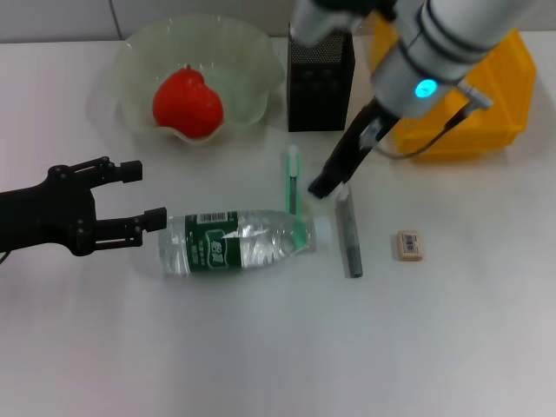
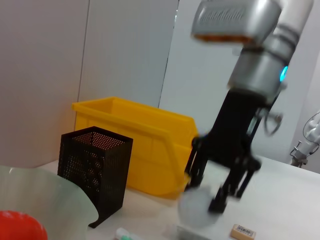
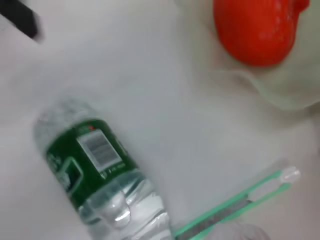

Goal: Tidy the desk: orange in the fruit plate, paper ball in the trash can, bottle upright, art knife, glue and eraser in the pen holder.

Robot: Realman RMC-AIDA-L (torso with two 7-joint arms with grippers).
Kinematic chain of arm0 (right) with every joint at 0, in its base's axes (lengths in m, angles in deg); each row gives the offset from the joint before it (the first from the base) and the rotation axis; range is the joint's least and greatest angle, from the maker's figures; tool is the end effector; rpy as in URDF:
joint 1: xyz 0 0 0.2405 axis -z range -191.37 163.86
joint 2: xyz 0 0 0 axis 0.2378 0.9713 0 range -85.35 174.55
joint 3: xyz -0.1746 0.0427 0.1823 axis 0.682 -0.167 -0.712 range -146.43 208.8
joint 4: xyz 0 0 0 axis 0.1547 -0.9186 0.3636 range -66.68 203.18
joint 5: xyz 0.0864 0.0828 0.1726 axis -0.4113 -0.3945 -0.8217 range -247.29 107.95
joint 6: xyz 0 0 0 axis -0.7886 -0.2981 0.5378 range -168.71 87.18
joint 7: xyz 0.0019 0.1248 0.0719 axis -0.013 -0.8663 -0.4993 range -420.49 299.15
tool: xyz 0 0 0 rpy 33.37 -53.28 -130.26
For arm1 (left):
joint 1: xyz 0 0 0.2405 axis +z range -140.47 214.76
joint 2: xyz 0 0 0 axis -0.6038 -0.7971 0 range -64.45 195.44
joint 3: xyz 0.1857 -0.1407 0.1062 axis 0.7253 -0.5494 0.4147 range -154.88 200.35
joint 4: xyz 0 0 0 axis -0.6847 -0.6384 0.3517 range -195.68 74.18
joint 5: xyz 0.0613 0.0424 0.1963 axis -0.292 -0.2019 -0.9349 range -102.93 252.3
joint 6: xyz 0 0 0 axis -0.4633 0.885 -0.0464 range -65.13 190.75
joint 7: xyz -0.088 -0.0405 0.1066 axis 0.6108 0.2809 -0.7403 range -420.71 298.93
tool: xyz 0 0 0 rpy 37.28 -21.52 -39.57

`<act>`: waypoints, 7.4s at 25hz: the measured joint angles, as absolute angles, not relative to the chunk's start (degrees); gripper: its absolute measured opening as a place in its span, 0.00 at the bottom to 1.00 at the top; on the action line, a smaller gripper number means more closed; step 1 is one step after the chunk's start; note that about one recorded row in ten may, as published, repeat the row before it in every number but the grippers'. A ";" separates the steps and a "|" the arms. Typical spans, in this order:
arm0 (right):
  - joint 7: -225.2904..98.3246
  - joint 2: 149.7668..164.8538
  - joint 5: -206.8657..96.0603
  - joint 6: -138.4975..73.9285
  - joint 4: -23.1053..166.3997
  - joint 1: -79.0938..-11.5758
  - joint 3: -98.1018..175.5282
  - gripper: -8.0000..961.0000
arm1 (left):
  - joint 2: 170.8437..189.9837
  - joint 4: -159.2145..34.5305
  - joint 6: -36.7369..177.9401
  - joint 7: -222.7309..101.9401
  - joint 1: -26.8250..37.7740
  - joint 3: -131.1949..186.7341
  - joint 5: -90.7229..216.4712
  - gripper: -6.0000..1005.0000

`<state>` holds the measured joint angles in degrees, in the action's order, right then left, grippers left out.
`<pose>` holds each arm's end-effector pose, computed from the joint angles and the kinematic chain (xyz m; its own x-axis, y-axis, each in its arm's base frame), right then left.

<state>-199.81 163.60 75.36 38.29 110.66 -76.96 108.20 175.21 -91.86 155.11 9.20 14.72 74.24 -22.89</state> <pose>0.1063 0.4117 -0.0609 0.8119 -0.4872 0.3216 -0.4064 -0.8672 -0.2876 -0.3055 0.2977 0.0390 0.7917 0.2758 0.5451 0.4304 -0.8851 -0.1773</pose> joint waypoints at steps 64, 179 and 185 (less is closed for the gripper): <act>-135.04 157.17 39.39 46.05 100.23 -39.30 81.11 0.87 | 181.31 -110.60 158.52 35.05 -3.53 75.84 -38.78 0.86; -135.54 157.45 40.45 44.43 99.89 -42.56 80.49 0.87 | 183.71 -96.65 140.86 6.75 10.85 53.73 -25.20 0.48; -135.59 157.36 40.45 44.25 99.89 -42.88 80.54 0.87 | 183.74 -95.73 139.89 5.24 10.71 53.67 -24.99 0.49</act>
<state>-135.59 157.36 40.45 44.25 99.89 -42.88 80.54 183.74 -95.73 139.89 5.24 10.71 53.67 -24.99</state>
